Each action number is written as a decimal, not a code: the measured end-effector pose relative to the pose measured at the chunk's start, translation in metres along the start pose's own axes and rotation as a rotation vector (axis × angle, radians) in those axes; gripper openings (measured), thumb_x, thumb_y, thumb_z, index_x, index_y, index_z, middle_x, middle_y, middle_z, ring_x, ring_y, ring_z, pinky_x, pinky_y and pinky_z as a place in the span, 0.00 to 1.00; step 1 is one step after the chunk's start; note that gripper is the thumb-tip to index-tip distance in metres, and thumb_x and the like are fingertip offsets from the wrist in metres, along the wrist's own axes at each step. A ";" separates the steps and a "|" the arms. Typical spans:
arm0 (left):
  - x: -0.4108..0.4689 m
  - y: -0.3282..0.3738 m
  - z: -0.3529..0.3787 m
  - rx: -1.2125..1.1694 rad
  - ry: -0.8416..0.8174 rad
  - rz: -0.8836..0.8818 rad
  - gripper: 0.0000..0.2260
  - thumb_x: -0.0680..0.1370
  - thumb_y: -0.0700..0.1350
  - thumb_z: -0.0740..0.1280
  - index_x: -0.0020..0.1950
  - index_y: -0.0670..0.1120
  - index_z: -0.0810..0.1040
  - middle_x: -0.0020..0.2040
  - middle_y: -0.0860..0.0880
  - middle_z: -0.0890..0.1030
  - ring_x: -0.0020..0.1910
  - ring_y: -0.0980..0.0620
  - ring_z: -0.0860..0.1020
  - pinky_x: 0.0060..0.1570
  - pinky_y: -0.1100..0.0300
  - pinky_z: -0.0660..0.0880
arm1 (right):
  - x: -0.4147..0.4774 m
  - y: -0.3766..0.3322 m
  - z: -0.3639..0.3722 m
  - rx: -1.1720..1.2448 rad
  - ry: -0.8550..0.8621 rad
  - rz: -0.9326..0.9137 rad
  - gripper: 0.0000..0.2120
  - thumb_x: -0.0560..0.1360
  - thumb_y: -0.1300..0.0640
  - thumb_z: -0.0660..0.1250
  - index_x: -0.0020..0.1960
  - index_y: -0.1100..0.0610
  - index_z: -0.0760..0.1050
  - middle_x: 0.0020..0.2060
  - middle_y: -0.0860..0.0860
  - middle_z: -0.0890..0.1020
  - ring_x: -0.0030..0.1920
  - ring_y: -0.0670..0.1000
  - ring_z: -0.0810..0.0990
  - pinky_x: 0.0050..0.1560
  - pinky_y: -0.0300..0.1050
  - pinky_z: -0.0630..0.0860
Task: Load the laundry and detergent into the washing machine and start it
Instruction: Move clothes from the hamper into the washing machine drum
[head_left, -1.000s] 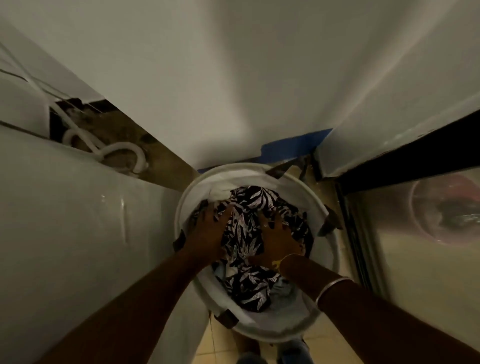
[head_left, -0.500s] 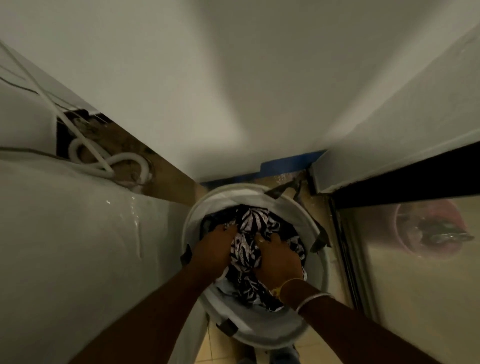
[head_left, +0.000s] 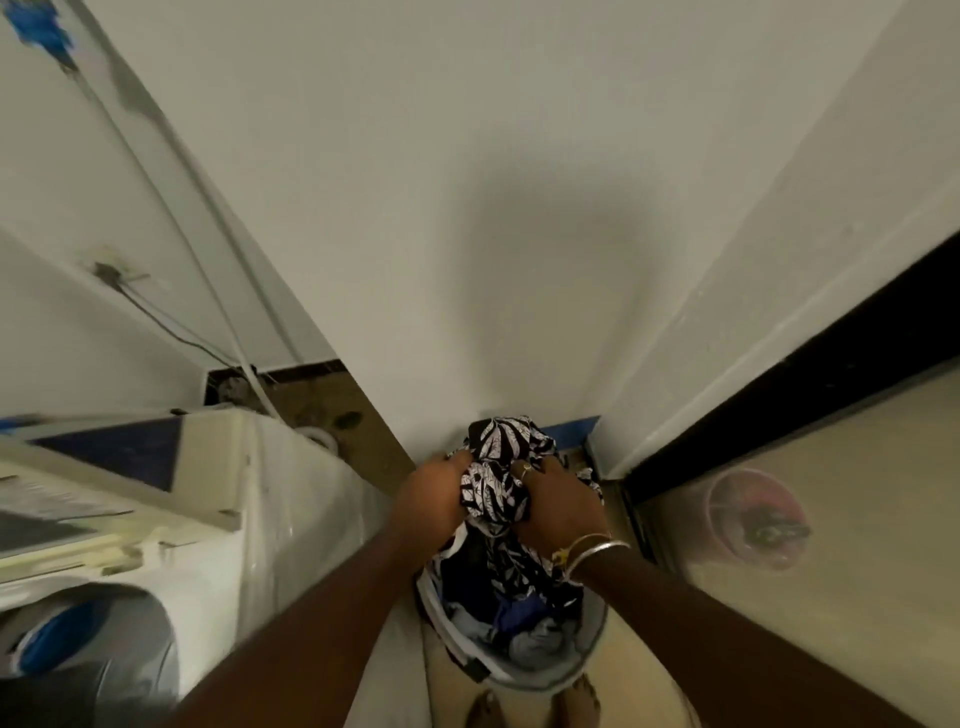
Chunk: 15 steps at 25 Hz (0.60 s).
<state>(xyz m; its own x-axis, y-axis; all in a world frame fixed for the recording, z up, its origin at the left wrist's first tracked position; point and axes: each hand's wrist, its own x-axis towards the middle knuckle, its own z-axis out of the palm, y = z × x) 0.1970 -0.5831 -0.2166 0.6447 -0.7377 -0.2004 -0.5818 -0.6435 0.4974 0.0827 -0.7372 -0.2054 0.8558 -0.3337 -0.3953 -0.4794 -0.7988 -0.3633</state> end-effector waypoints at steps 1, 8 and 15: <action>-0.005 0.009 -0.015 0.037 -0.004 -0.020 0.16 0.74 0.47 0.69 0.61 0.47 0.75 0.50 0.44 0.77 0.48 0.43 0.79 0.46 0.55 0.75 | -0.008 -0.006 -0.013 -0.009 0.024 -0.009 0.30 0.70 0.41 0.66 0.71 0.42 0.65 0.63 0.53 0.73 0.60 0.59 0.77 0.58 0.56 0.78; -0.076 0.074 -0.118 0.086 0.094 0.002 0.23 0.73 0.47 0.72 0.67 0.51 0.71 0.52 0.46 0.75 0.50 0.45 0.78 0.47 0.54 0.77 | -0.096 -0.057 -0.109 -0.108 0.218 -0.088 0.33 0.67 0.44 0.71 0.70 0.41 0.66 0.56 0.52 0.75 0.54 0.58 0.79 0.51 0.53 0.80; -0.185 0.133 -0.207 0.132 0.315 0.067 0.25 0.71 0.45 0.73 0.67 0.50 0.71 0.51 0.45 0.76 0.50 0.44 0.78 0.46 0.54 0.75 | -0.212 -0.113 -0.188 -0.143 0.383 -0.241 0.29 0.69 0.43 0.71 0.68 0.43 0.69 0.57 0.51 0.75 0.56 0.56 0.79 0.53 0.49 0.77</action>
<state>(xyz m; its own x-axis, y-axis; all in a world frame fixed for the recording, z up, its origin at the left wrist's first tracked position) 0.1030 -0.4895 0.0617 0.7124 -0.6933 0.1091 -0.6738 -0.6321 0.3827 -0.0081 -0.6697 0.0783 0.9624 -0.2694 0.0351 -0.2498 -0.9282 -0.2758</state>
